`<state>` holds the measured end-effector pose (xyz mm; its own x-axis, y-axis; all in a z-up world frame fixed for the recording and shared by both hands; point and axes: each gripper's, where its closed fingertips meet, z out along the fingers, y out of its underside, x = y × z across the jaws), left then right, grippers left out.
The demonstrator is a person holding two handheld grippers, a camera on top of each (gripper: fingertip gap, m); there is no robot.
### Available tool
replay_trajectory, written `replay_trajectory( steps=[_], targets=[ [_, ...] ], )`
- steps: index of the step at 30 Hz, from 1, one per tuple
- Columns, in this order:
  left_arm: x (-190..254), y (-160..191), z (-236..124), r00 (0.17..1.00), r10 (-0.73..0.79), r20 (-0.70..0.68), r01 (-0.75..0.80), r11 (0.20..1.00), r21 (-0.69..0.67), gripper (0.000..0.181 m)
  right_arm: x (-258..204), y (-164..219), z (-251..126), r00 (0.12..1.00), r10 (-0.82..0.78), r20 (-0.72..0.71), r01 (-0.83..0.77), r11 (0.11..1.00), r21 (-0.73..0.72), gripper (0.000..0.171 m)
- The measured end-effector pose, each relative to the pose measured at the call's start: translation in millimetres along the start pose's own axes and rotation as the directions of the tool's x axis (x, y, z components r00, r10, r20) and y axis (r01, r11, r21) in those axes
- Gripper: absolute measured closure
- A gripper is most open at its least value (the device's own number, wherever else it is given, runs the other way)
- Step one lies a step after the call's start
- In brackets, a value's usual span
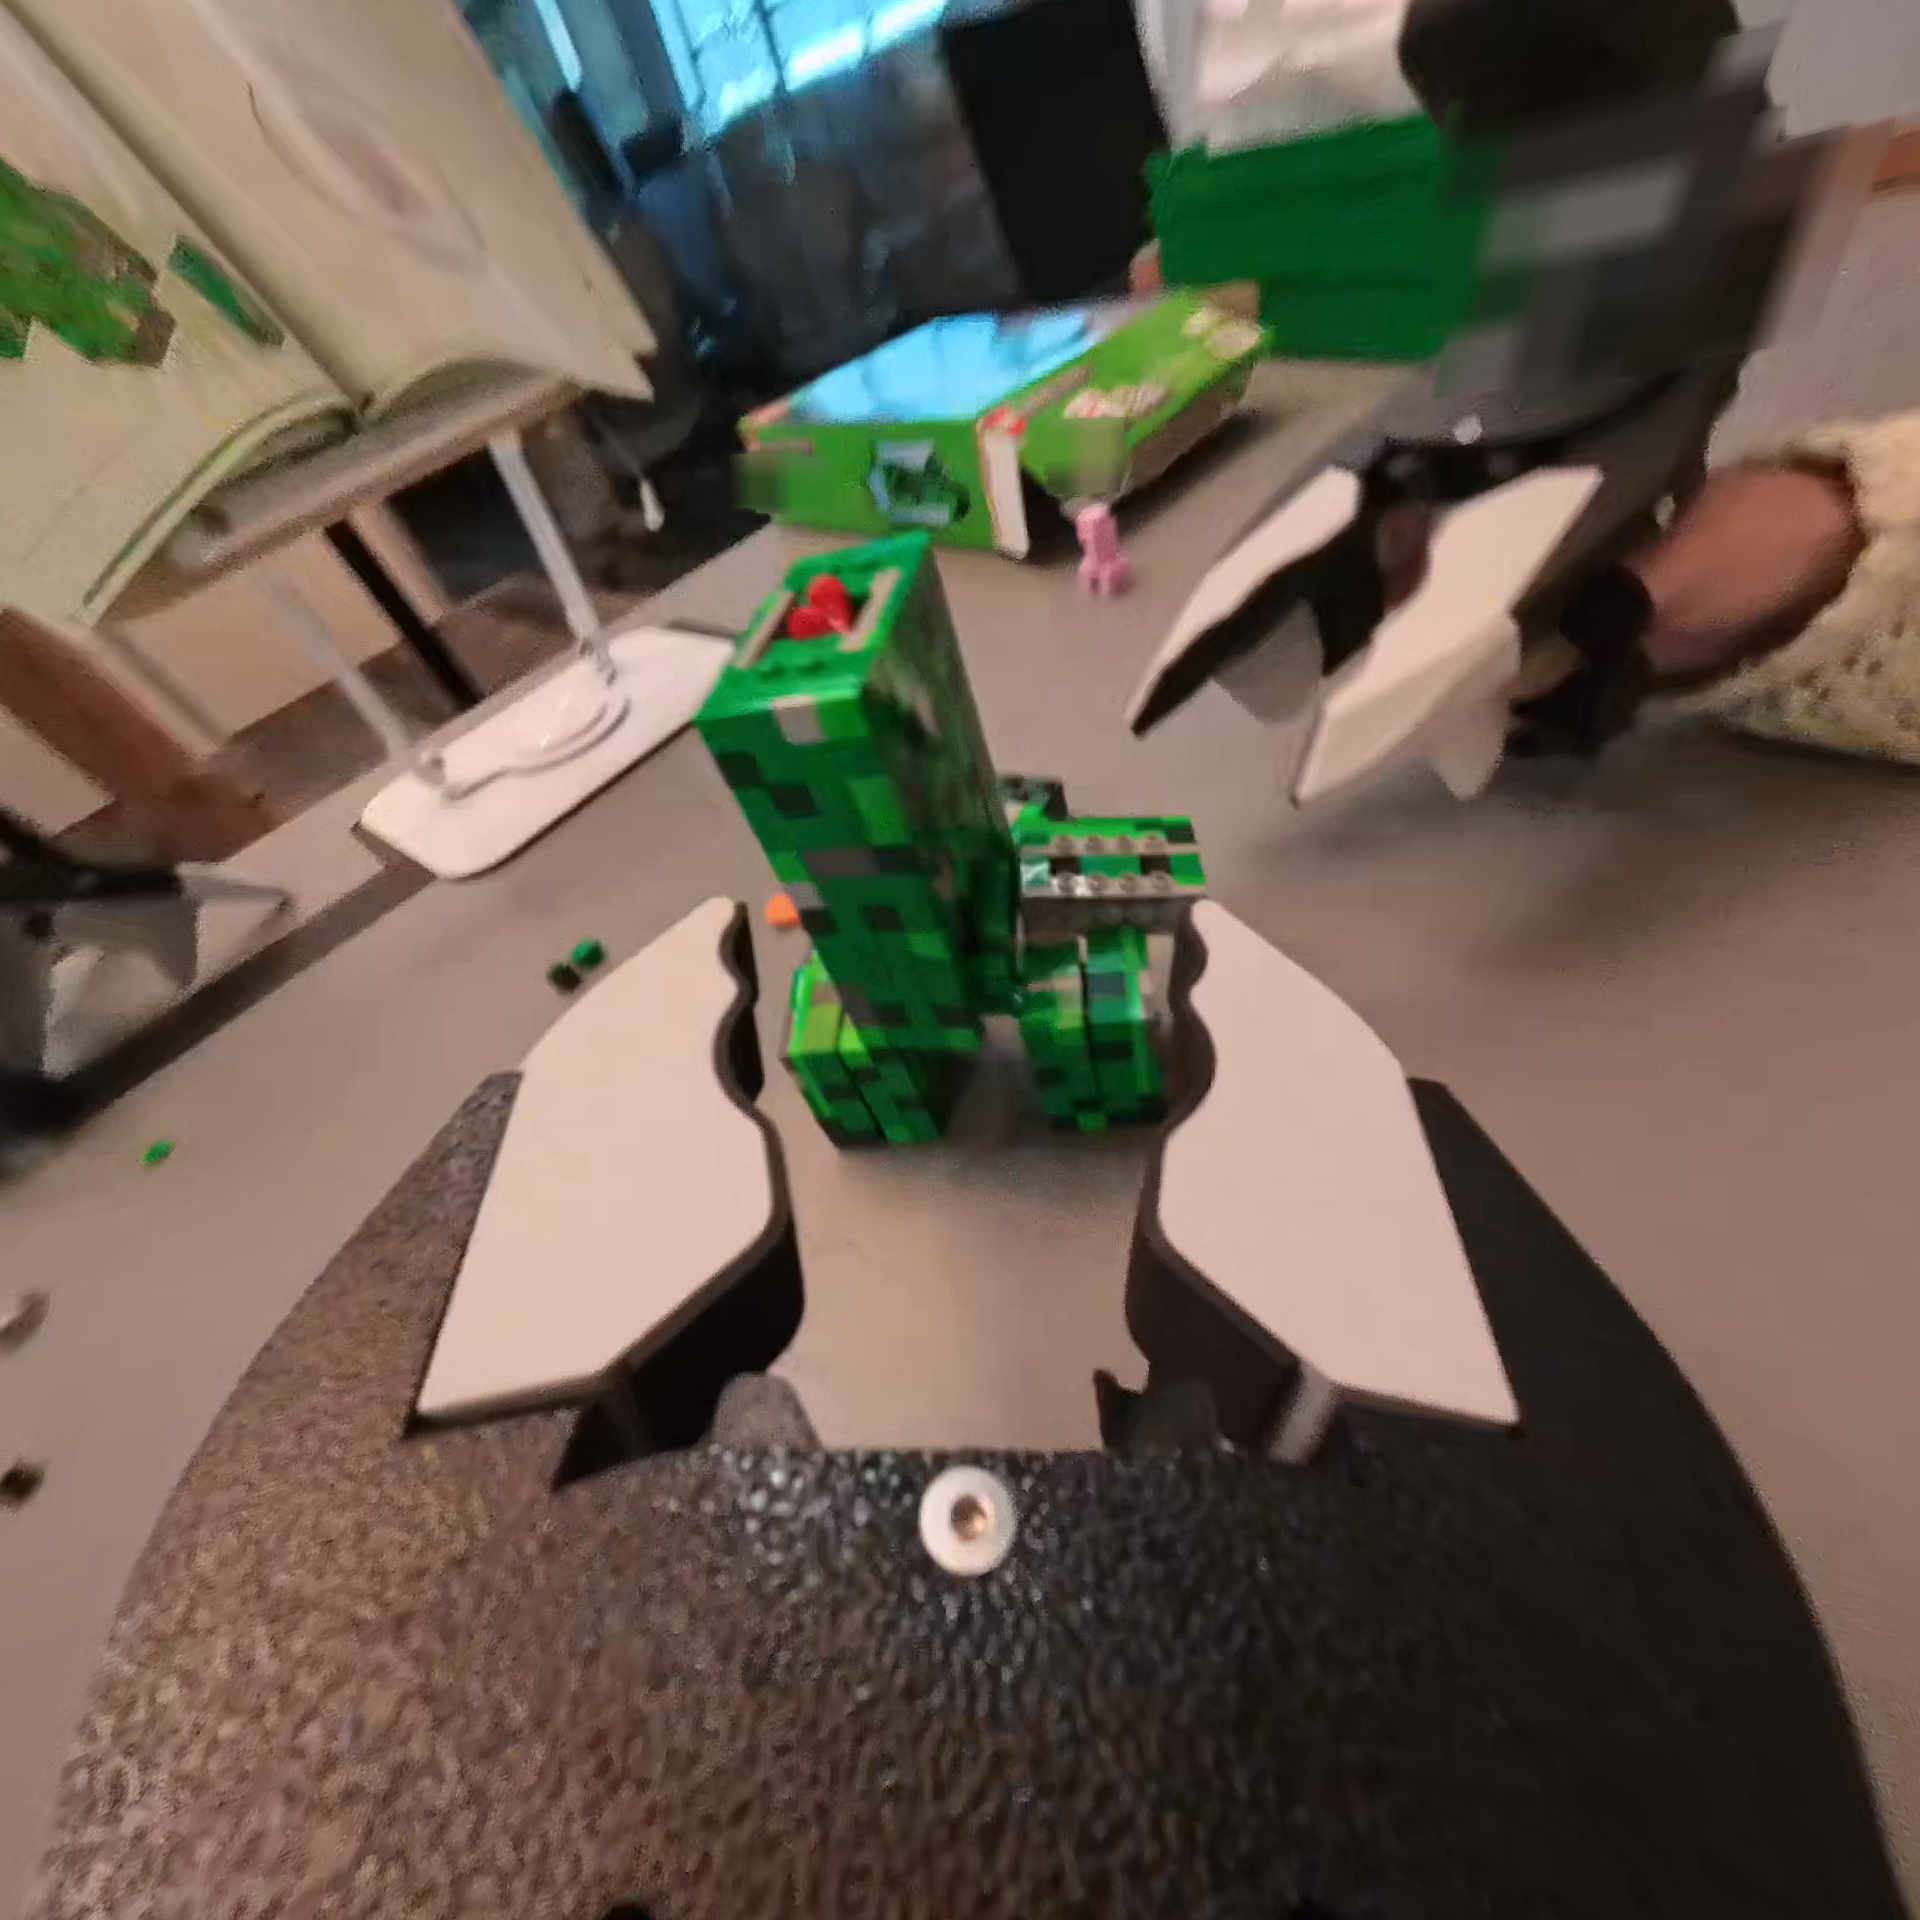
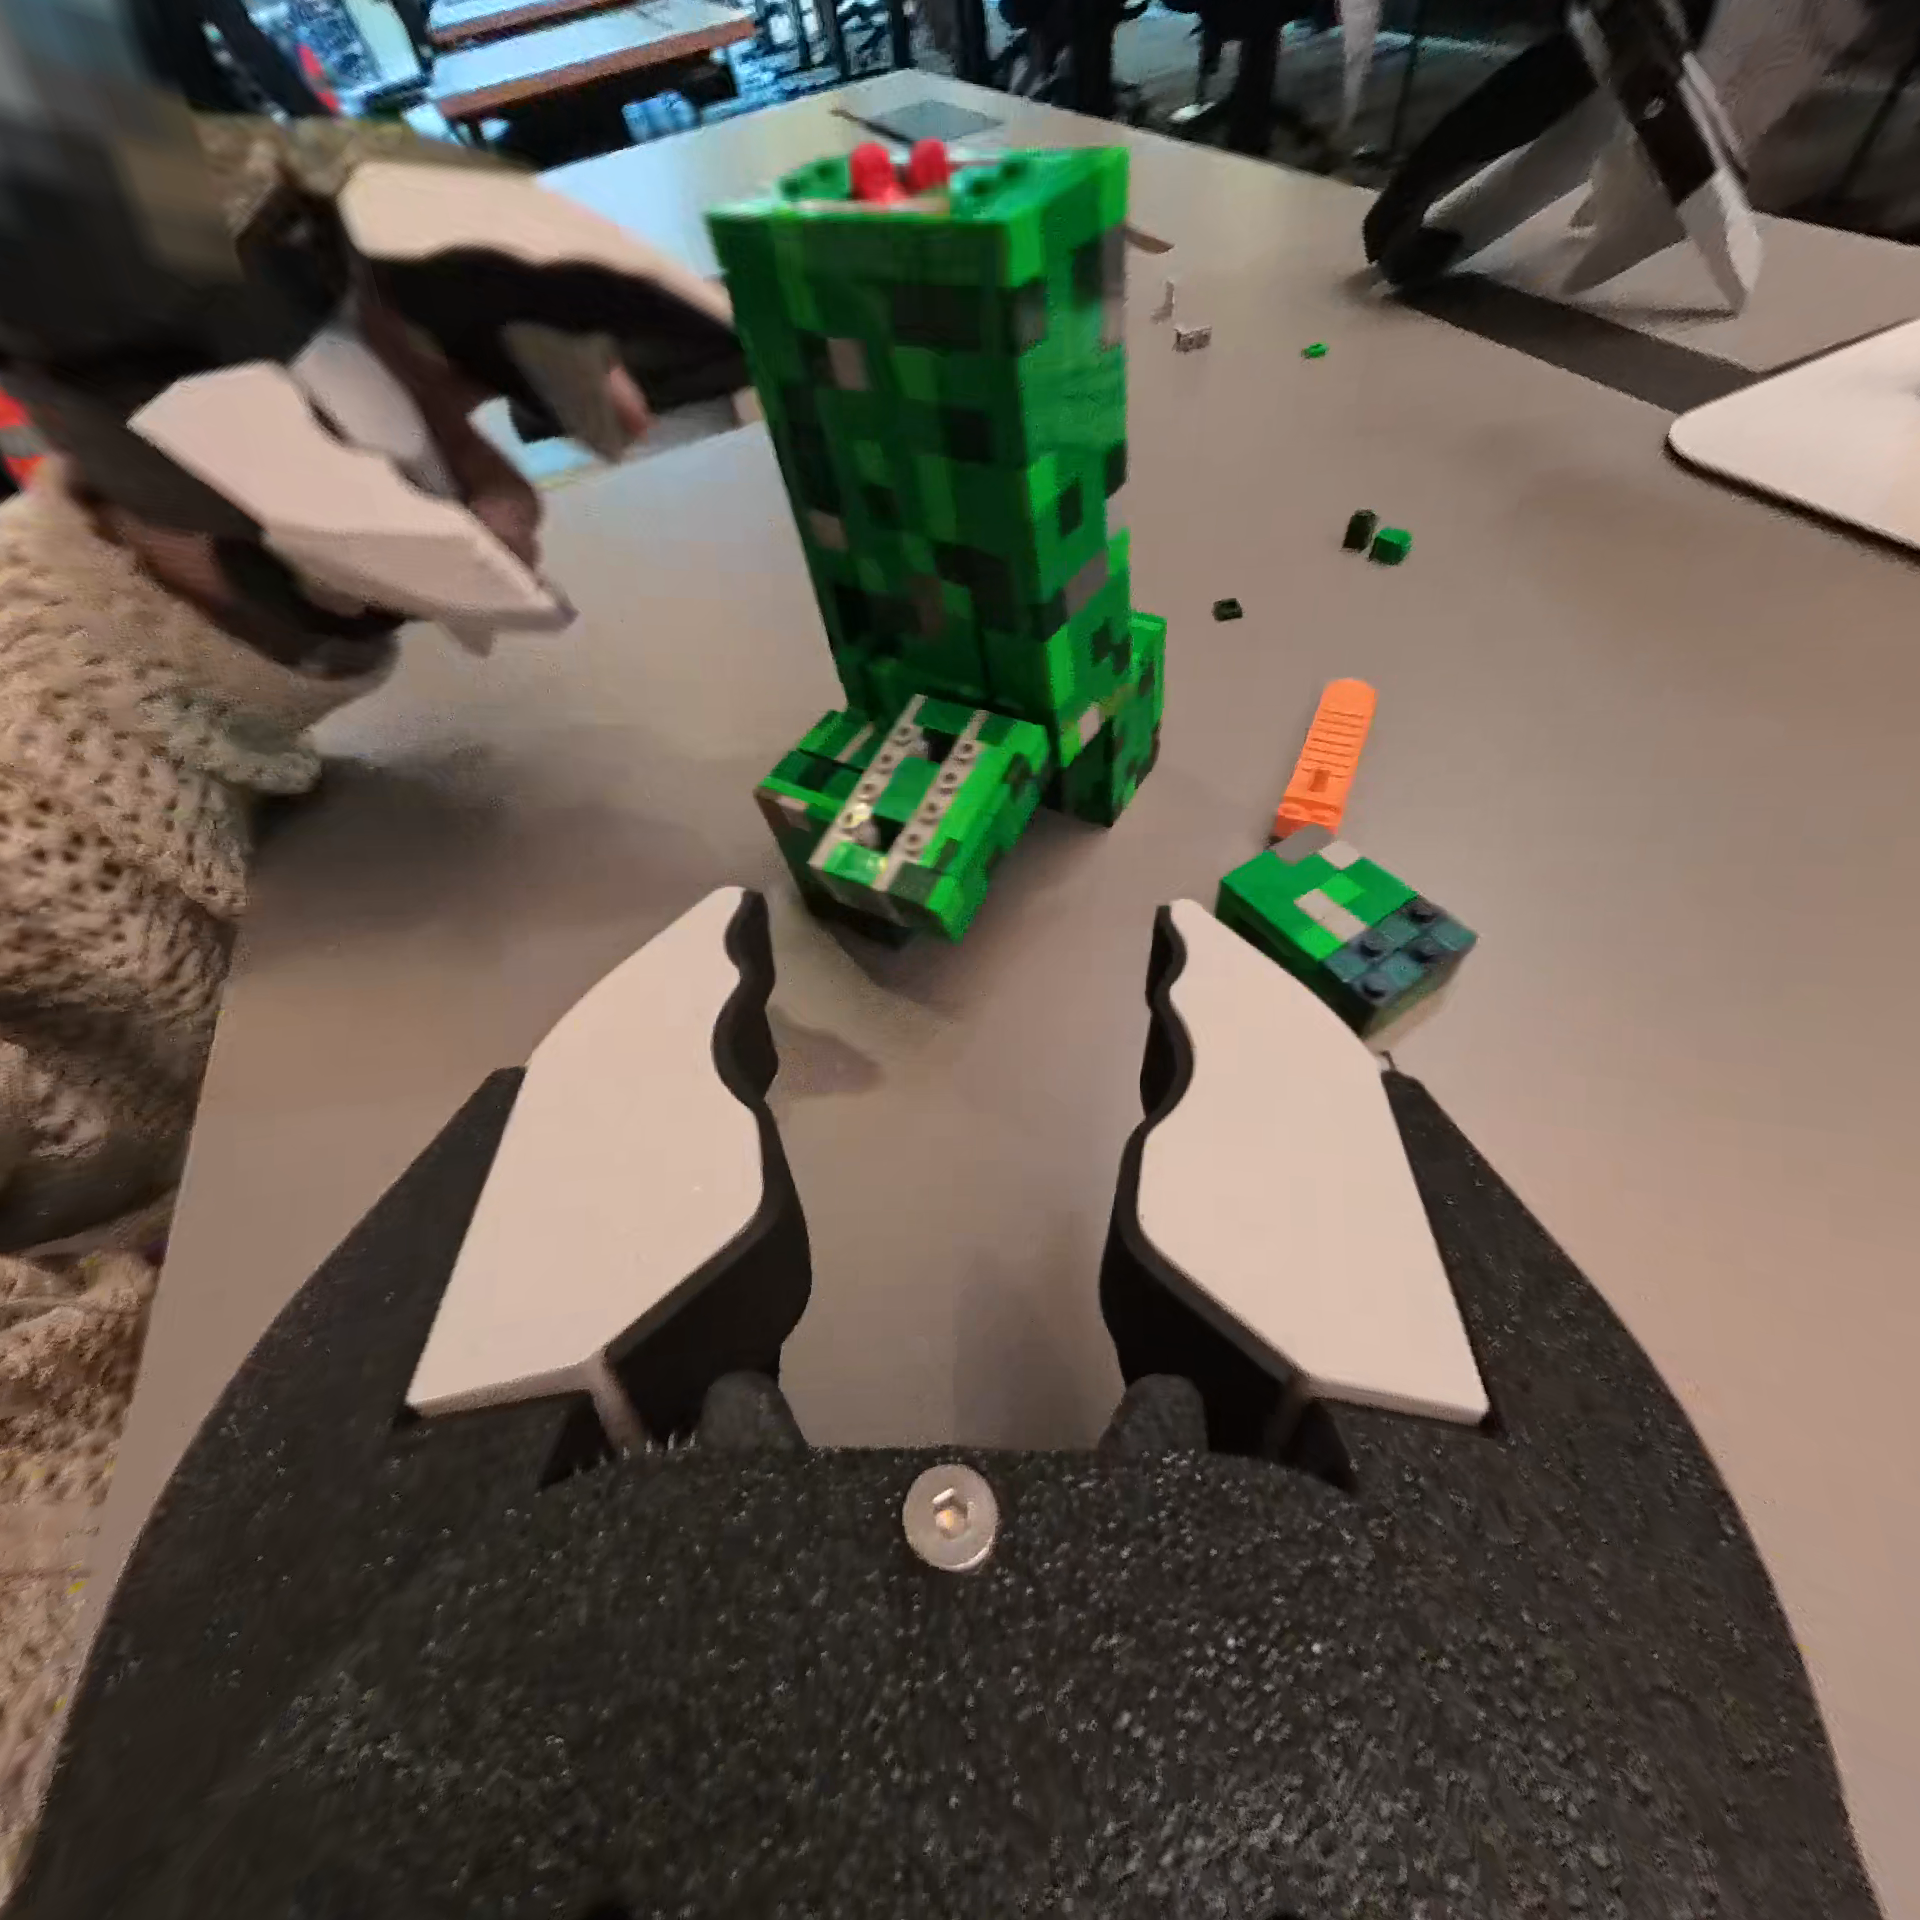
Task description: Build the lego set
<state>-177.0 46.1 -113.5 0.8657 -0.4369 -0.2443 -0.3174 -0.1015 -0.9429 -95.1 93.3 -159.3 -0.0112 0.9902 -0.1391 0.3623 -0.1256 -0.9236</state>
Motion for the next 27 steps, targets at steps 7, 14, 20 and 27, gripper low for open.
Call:
replay_trajectory(
  steps=[7,14,20,27],
  targets=[
    [-11.4,46.7,29.0,0.912,-0.293,-0.287,0.240,0.949,-0.205,0.066,-26.0,8.5,6.7,0.996,-0.026,-0.089,0.029,0.999,0.029,0.106],
    [19.6,75.4,31.8,0.912,-0.244,-0.331,0.130,0.935,-0.331,0.063,-10.2,14.0,4.1,0.986,-0.043,-0.159,0.042,0.999,-0.007,0.108],
    [24.3,65.5,24.6,0.925,-0.161,-0.345,0.068,0.962,-0.266,0.082,5.7,15.6,-4.0,0.978,-0.104,-0.180,0.102,0.995,-0.021,0.109],
    [18.3,71.7,59.0,0.896,0.050,-0.441,-0.153,0.968,-0.201,0.055,13.8,6.4,-19.3,0.986,-0.158,0.054,0.154,0.985,0.075,0.118]
  ],
)
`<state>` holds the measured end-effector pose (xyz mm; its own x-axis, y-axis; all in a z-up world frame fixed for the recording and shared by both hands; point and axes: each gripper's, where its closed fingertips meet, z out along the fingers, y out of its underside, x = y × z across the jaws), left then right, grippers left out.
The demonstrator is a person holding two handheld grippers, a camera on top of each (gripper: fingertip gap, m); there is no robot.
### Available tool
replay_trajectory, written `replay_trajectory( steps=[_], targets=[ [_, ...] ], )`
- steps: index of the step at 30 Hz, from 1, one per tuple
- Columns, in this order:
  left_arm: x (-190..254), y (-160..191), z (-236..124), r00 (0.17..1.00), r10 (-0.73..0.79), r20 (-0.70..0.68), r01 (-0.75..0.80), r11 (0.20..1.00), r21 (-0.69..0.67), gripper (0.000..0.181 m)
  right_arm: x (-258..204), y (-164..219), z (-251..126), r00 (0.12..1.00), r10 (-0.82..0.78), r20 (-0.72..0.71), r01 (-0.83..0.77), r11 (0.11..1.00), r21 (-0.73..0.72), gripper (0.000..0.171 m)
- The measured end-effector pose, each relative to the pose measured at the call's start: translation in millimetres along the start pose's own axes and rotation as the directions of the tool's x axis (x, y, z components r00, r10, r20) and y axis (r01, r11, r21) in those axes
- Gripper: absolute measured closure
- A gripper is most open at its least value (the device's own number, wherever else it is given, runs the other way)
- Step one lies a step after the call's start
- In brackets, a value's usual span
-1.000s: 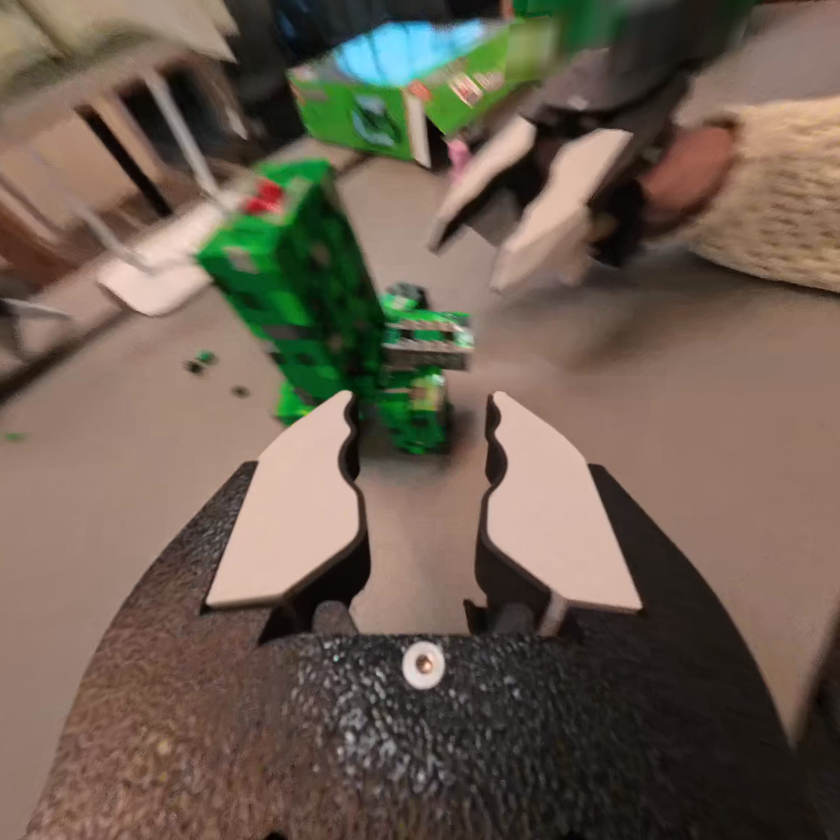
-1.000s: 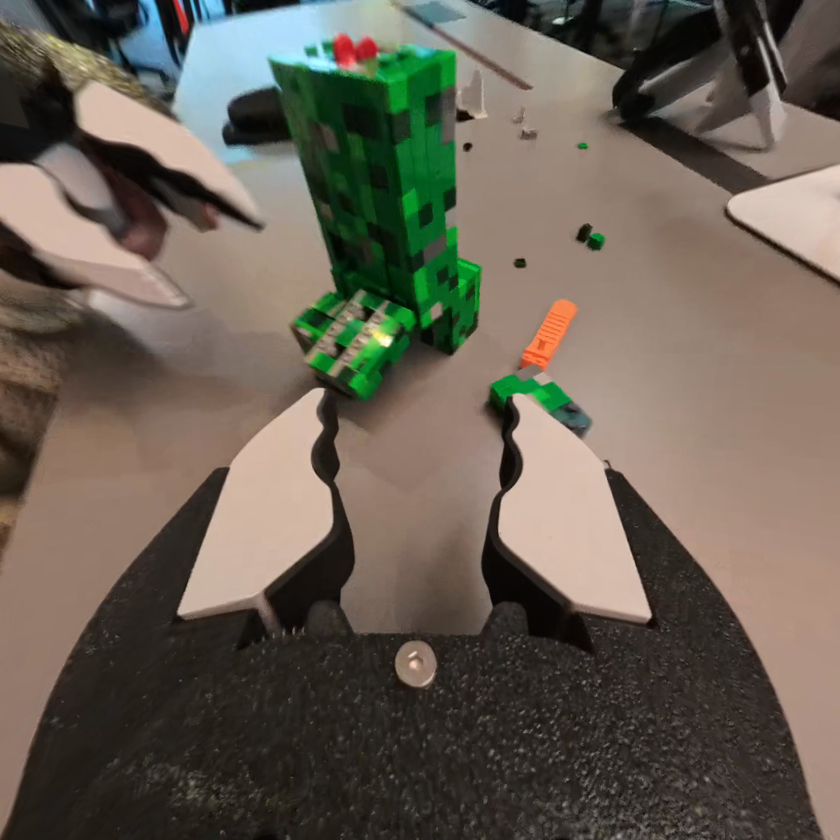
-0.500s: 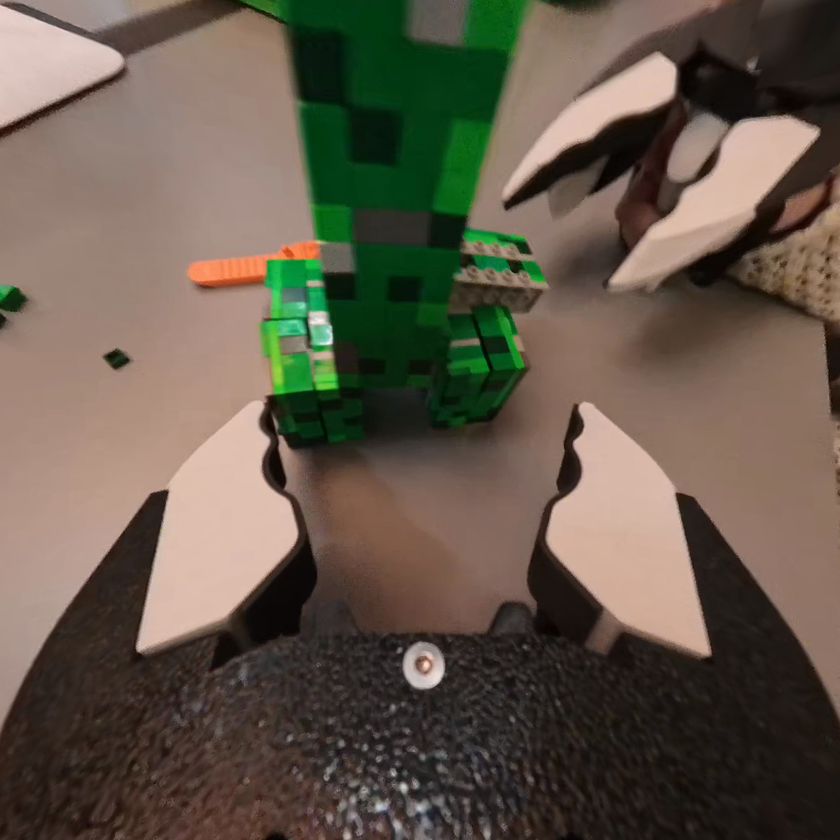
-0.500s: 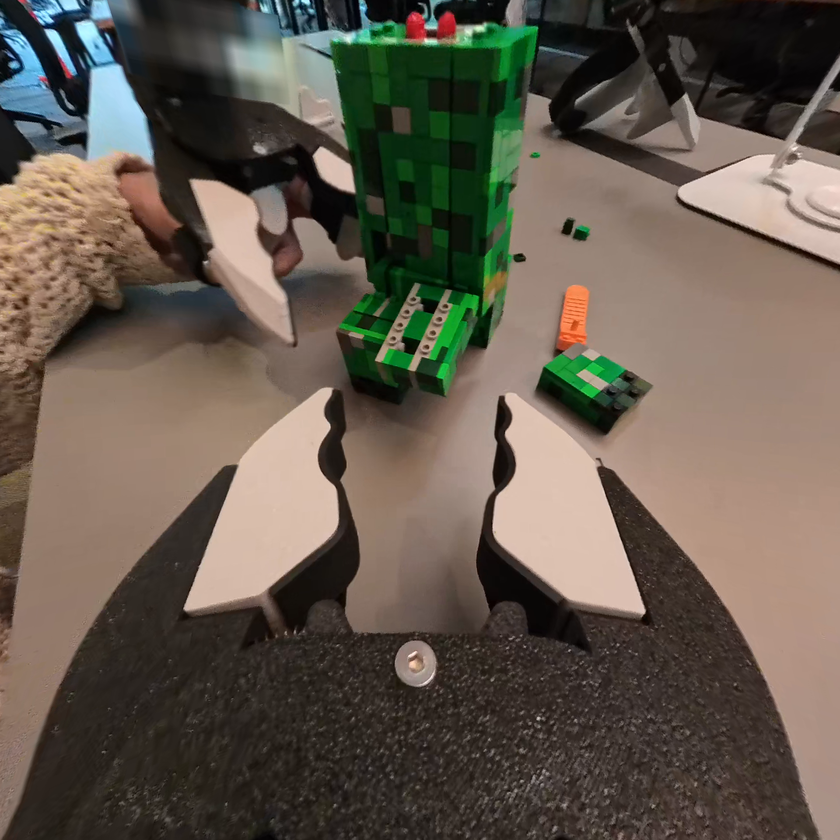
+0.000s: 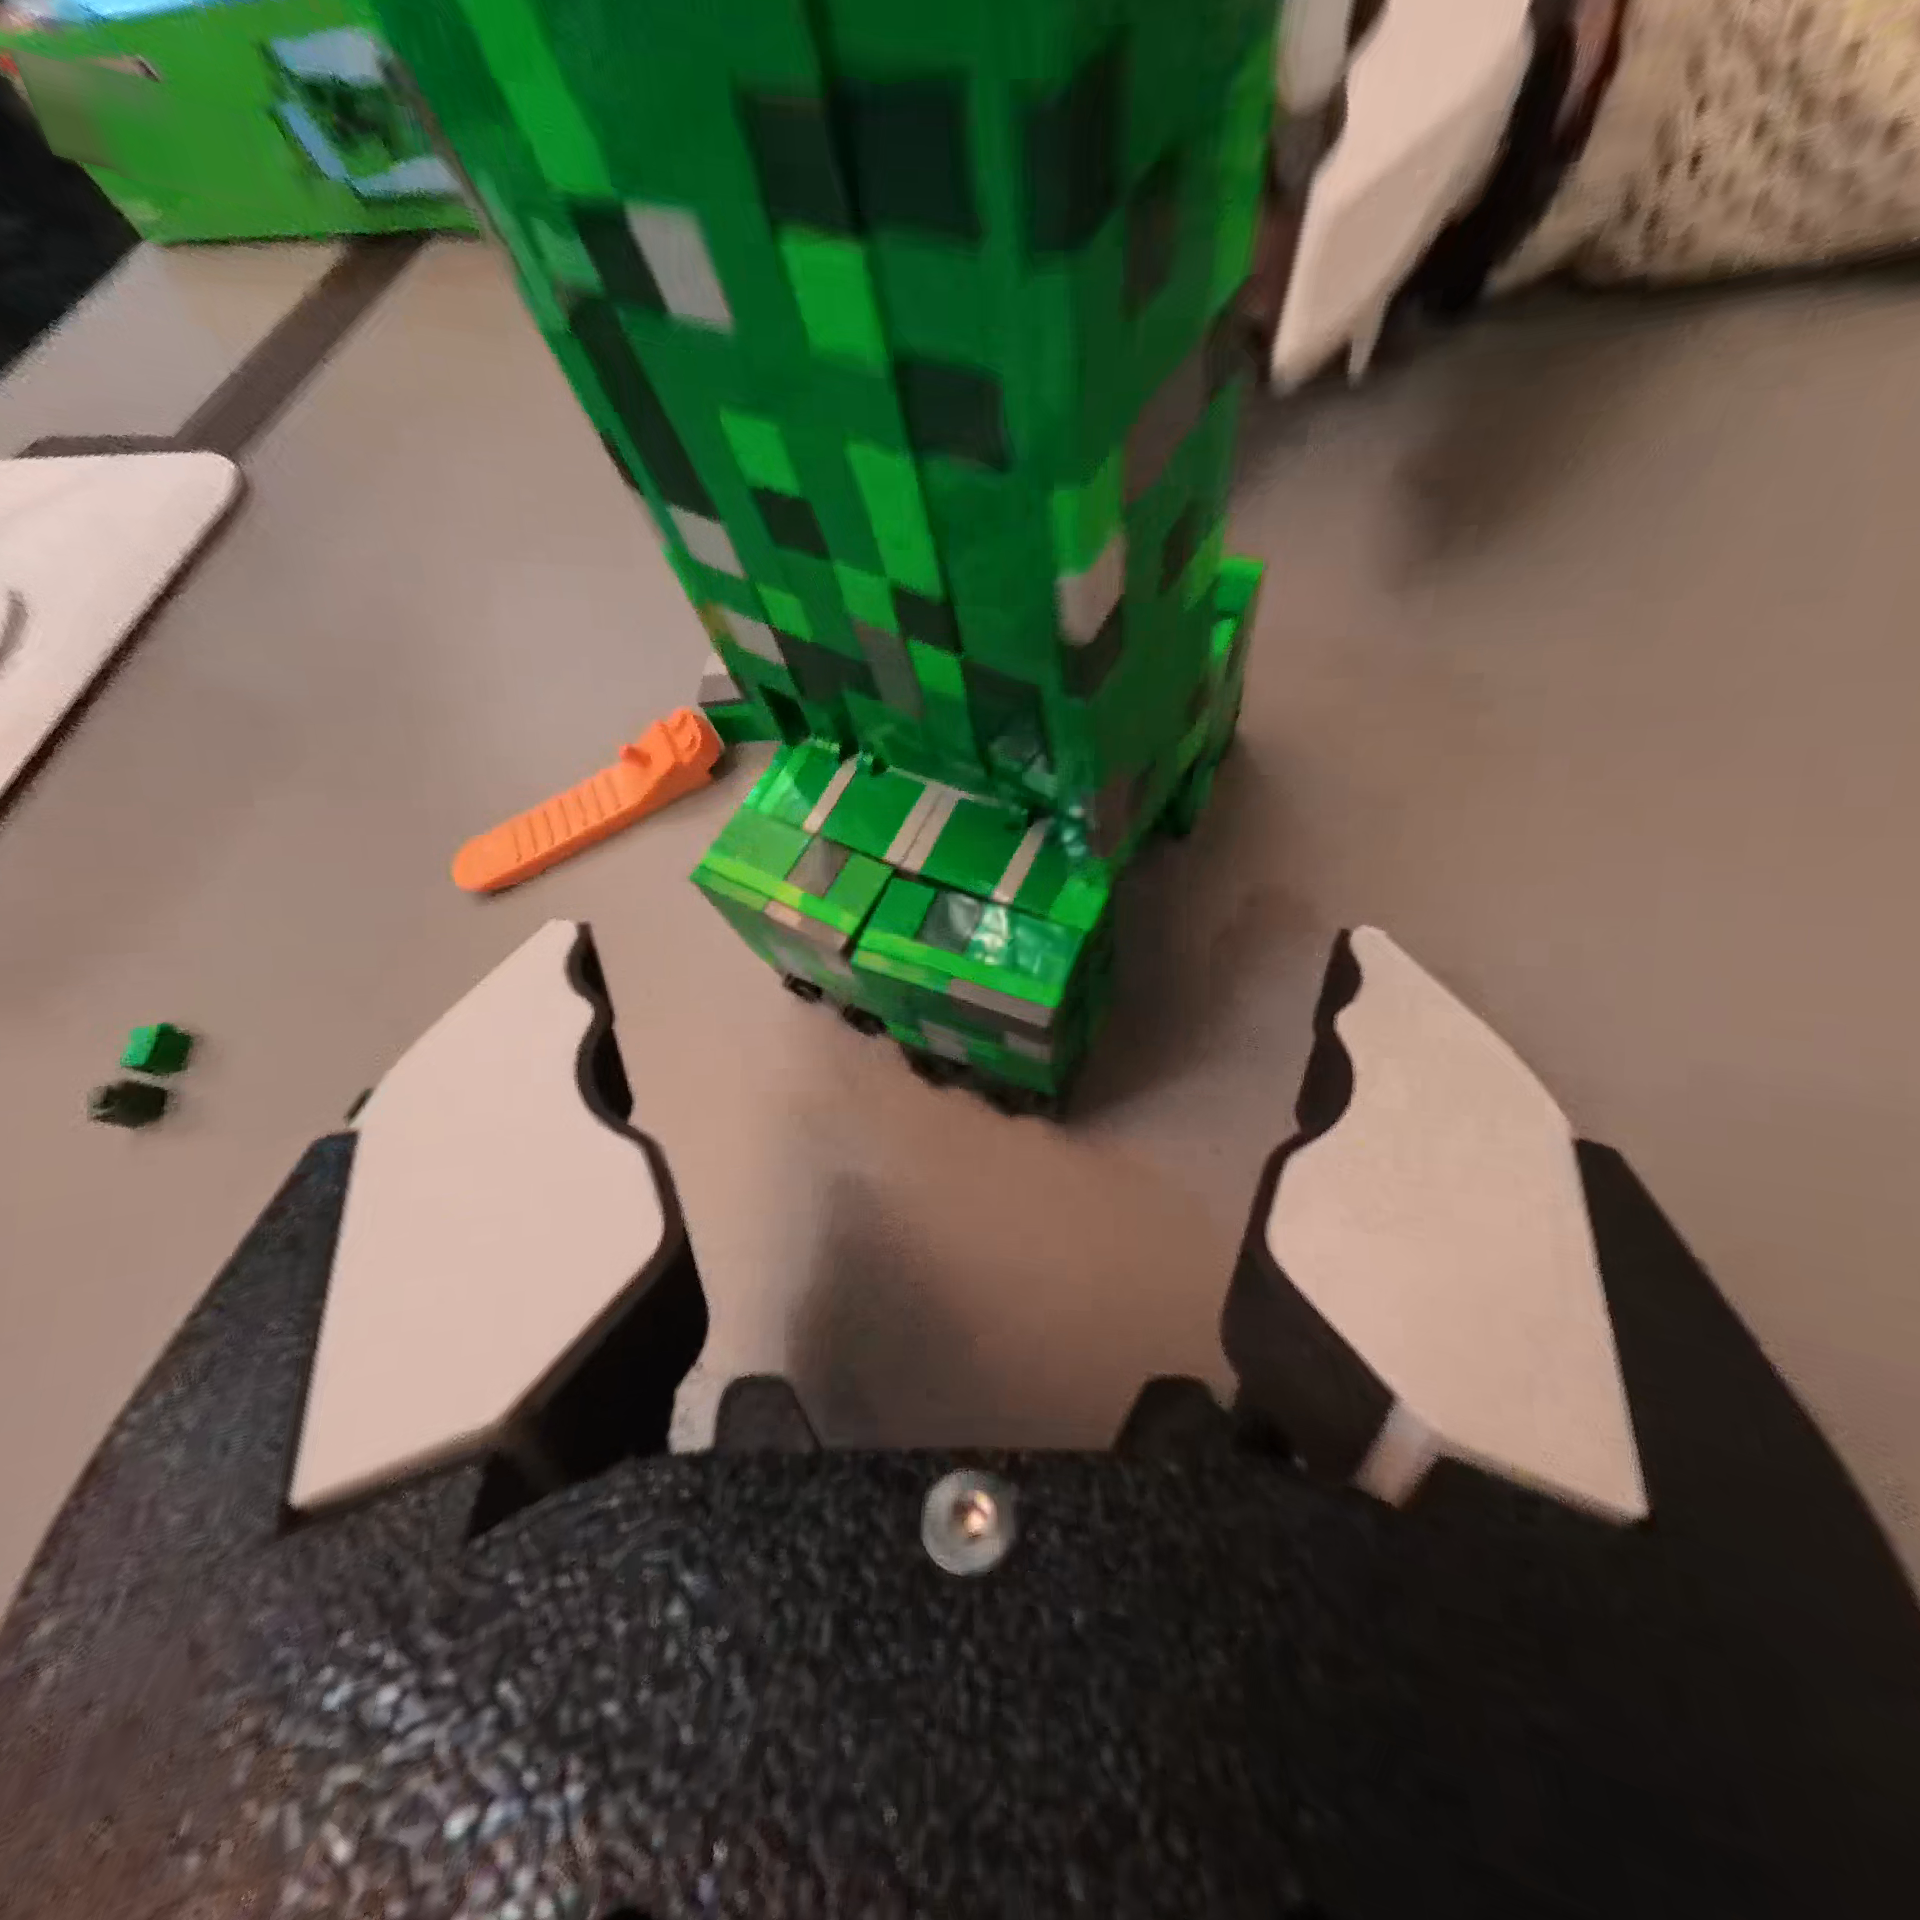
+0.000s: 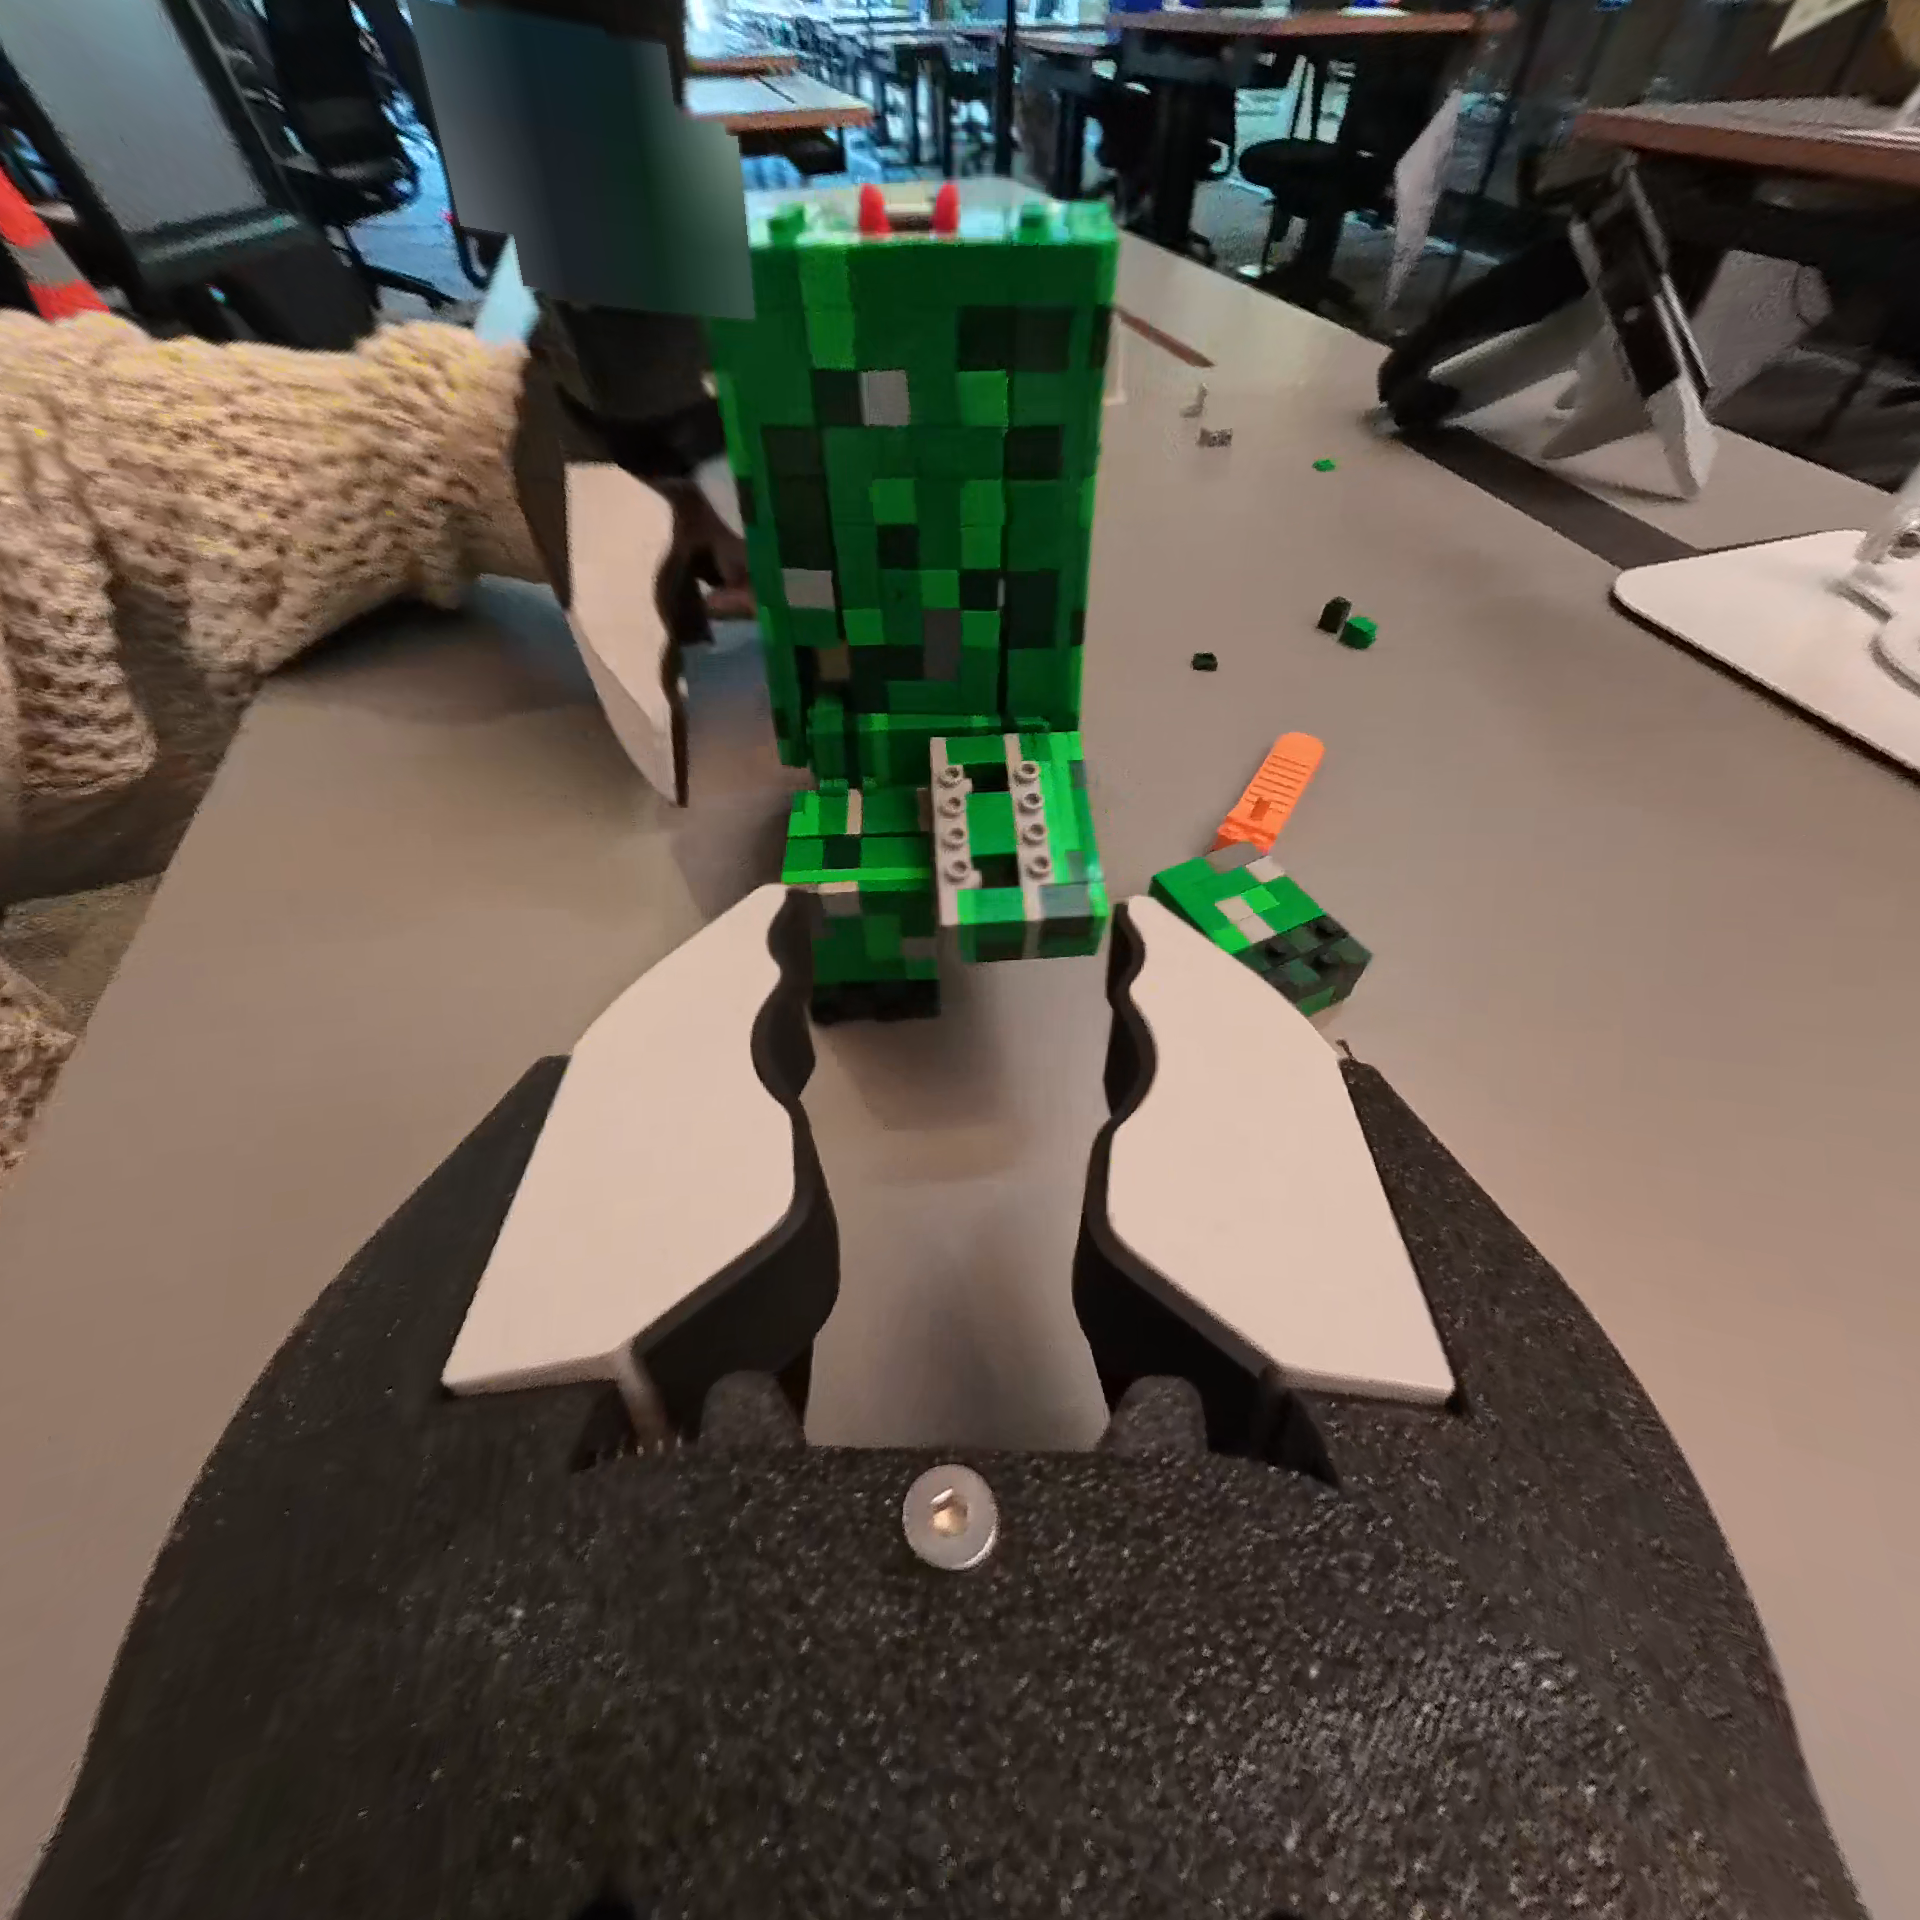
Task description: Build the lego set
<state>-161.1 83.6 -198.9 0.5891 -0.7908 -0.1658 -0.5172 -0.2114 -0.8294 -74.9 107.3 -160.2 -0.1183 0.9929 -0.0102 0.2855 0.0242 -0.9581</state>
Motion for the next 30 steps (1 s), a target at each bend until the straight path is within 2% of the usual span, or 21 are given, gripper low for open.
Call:
replay_trajectory(
  steps=[4,6,8,11,13,17,24,26,28,30],
  targets=[
    [6.5,5.0,16.3,0.983,-0.042,-0.179,0.037,0.999,-0.032,0.047,12.3,3.4,3.6,0.999,0.012,0.038,-0.011,0.999,-0.032,0.123],
    [6.7,-1.3,18.5,0.981,-0.001,-0.196,0.003,1.000,0.010,0.057,12.1,8.6,6.8,0.998,0.010,0.065,-0.005,0.997,-0.076,0.122],
    [8.4,2.6,23.3,0.974,0.024,-0.224,-0.029,0.999,-0.019,0.067,10.1,11.2,8.7,0.997,0.011,0.083,-0.003,0.995,-0.098,0.121],
    [4.4,3.4,25.7,0.980,0.056,-0.191,-0.062,0.998,-0.025,0.077,9.9,12.5,9.6,0.997,0.006,0.079,0.002,0.994,-0.109,0.120],
    [1.5,2.9,25.3,0.986,0.062,-0.155,-0.066,0.998,-0.019,0.091,9.8,14.4,11.0,0.996,0.015,0.088,-0.004,0.992,-0.125,0.119],
    [4.0,2.9,23.6,0.987,0.074,-0.143,-0.077,0.997,-0.020,0.093,8.9,16.6,13.6,0.993,0.017,0.115,0.000,0.989,-0.147,0.120],
    [2.5,3.8,23.1,0.992,0.052,-0.112,-0.055,0.998,-0.028,0.094,9.8,10.0,10.7,0.991,0.035,0.128,-0.022,0.994,-0.108,0.138],
    [2.5,4.4,22.9,0.993,0.046,-0.108,-0.050,0.998,-0.030,0.094,9.9,10.5,10.3,0.991,0.034,0.127,-0.019,0.993,-0.119,0.135],
    [0.9,5.6,23.1,0.993,0.045,-0.108,-0.048,0.998,-0.030,0.094,10.2,14.2,10.0,0.993,0.008,0.121,0.010,0.989,-0.146,0.123],
    [1.0,5.3,23.6,0.993,0.044,-0.108,-0.048,0.998,-0.032,0.094,12.4,19.0,10.5,0.993,-0.006,0.120,0.027,0.985,-0.173,0.120]
  ],
)
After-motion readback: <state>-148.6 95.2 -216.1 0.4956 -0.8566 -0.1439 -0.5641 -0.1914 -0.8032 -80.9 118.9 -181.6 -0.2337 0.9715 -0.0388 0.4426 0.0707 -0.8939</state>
